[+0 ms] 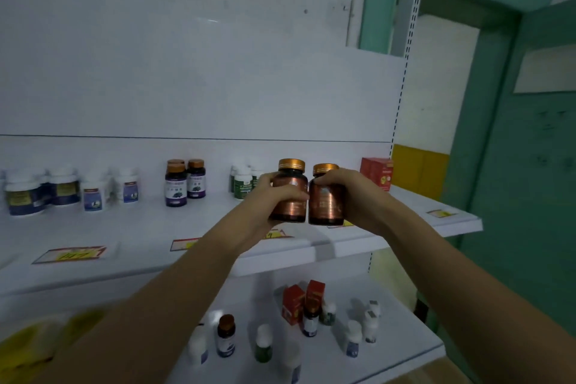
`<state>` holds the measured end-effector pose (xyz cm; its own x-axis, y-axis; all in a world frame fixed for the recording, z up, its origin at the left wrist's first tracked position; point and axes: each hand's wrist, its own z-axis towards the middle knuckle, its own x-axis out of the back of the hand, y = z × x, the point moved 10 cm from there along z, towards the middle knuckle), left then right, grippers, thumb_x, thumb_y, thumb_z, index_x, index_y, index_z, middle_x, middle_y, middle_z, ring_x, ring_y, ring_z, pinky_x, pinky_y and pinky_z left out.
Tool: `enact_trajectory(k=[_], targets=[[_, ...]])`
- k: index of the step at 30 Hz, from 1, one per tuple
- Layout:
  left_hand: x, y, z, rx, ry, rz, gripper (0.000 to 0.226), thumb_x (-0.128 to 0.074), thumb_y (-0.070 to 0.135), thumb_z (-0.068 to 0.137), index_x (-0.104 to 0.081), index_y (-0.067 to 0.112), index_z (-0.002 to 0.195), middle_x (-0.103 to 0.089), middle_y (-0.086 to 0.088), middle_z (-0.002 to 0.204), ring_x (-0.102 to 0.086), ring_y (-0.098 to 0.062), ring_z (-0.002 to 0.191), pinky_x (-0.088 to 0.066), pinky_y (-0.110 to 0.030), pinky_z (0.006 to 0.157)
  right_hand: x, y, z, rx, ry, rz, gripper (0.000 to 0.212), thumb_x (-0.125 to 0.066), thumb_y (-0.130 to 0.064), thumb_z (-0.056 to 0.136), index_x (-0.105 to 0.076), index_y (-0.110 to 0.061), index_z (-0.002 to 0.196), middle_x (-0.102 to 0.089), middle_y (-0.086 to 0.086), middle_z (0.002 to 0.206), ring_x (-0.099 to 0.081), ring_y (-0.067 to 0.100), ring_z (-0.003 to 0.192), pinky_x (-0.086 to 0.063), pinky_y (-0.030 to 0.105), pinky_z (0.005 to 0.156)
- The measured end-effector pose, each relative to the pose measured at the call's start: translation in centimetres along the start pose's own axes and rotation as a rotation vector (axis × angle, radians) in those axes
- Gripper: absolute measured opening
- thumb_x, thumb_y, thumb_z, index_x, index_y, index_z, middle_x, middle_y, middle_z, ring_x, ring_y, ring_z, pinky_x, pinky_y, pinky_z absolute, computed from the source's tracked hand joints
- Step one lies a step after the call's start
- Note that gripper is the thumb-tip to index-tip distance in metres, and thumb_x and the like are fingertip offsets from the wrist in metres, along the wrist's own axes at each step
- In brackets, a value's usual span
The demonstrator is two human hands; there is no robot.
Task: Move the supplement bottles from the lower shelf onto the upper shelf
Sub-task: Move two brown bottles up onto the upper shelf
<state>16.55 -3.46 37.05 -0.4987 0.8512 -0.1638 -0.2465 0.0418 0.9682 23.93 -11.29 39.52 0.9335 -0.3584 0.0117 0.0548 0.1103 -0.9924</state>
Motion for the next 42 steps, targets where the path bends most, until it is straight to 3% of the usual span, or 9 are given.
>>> enact_trajectory(k=[3,8,12,15,20,26,31,35,42], targets=[[-0.9,-0.8,2.5,-0.001,-0.02,0.054,0.088,-0.082,0.02,0.052,-0.047,0.009,0.132,-0.06,-0.016,0.125,-0.062,-0.029,0.111,-0.054,-0.036,0.079,1.6,0.1,1.2,0.022,0.008,-0.006,0.009,-0.052,-0.004,0.089,-0.057,-0.011,0.087,-0.064,0.008,0.084,-0.063,0.022,0.079,-0.055,0.038,0.073],[-0.8,-1.2,6.0,-0.044,0.008,0.141,0.036,-0.07,0.004,0.079,-0.059,0.016,0.111,-0.066,-0.003,0.106,-0.064,-0.018,0.1,-0.053,-0.032,0.085,6.0,0.9,4.9,0.068,0.047,-0.074,0.021,-0.061,-0.007,0.087,-0.054,-0.001,0.106,-0.061,0.015,0.102,-0.063,0.025,0.095,-0.052,0.043,0.089],[0.5,-2.0,9.8,-0.056,0.103,0.281,0.05,-0.074,0.002,0.075,-0.059,0.012,0.121,-0.066,-0.006,0.112,-0.063,-0.023,0.108,-0.051,-0.038,0.097,9.5,2.2,8.9,0.077,0.073,-0.172,0.04,-0.067,-0.011,0.085,-0.054,-0.007,0.123,-0.065,0.005,0.11,-0.063,0.019,0.101,-0.051,0.033,0.089],[1.4,-3.1,12.8,-0.053,0.212,0.374,0.05,-0.075,-0.001,0.074,-0.059,0.009,0.12,-0.066,0.001,0.098,-0.064,-0.014,0.093,-0.054,-0.03,0.086,11.8,3.6,12.1,0.08,0.035,-0.272,0.042,-0.068,-0.013,0.084,-0.056,-0.01,0.124,-0.065,0.002,0.11,-0.063,0.015,0.1,-0.051,0.027,0.086],[1.7,-5.6,17.5,0.018,0.373,0.49,0.049,-0.068,-0.009,0.077,-0.057,0.008,0.122,-0.062,-0.008,0.107,-0.058,-0.021,0.099,-0.046,-0.033,0.091,15.3,6.2,17.6,0.046,-0.002,-0.495,0.049,-0.077,-0.017,0.076,-0.057,-0.011,0.121,-0.065,0.004,0.113,-0.062,0.023,0.106,-0.05,0.039,0.096],[3.0,-8.0,21.5,0.048,0.526,0.603,0.051,-0.067,-0.007,0.078,-0.061,0.014,0.124,-0.066,-0.006,0.121,-0.057,-0.022,0.115,-0.043,-0.031,0.096,16.6,7.5,22.7,0.065,-0.062,-0.899,0.038,-0.072,-0.021,0.081,-0.057,-0.011,0.114,-0.06,0.004,0.1,-0.054,0.016,0.088,-0.047,0.029,0.076],[3.7,-8.6,23.6,0.025,0.577,0.703,0.059,-0.07,0.005,0.078,-0.054,0.022,0.132,-0.064,-0.007,0.124,-0.057,-0.025,0.117,-0.044,-0.038,0.104,17.5,7.5,26.5,0.088,-0.041,-0.953,0.029,-0.071,-0.022,0.079,-0.055,-0.008,0.098,-0.054,0.002,0.077,-0.054,0.02,0.08,-0.04,0.022,0.057],[4.3,-8.3,25.1,0.05,0.616,0.853,0.053,-0.064,0.011,0.084,-0.049,0.018,0.134,-0.061,-0.008,0.128,-0.055,-0.024,0.118,-0.039,-0.025,0.093,17.7,8.1,29.0,0.085,-0.037,-0.958,0.047,-0.075,-0.025,0.077,-0.048,-0.008,0.112,-0.055,0.006,0.094,-0.053,0.019,0.085,-0.039,0.021,0.055],[5.1,-8.3,27.4,0.064,0.565,0.953,0.048,-0.061,0.013,0.088,-0.046,0.015,0.134,-0.059,-0.009,0.129,-0.054,-0.024,0.12,-0.038,-0.024,0.089,18.1,9.0,33.0,0.059,-0.002,-0.954,0.048,-0.075,-0.023,0.075,-0.05,-0.009,0.113,-0.057,0.009,0.101,-0.055,0.021,0.089,-0.043,0.029,0.069]])
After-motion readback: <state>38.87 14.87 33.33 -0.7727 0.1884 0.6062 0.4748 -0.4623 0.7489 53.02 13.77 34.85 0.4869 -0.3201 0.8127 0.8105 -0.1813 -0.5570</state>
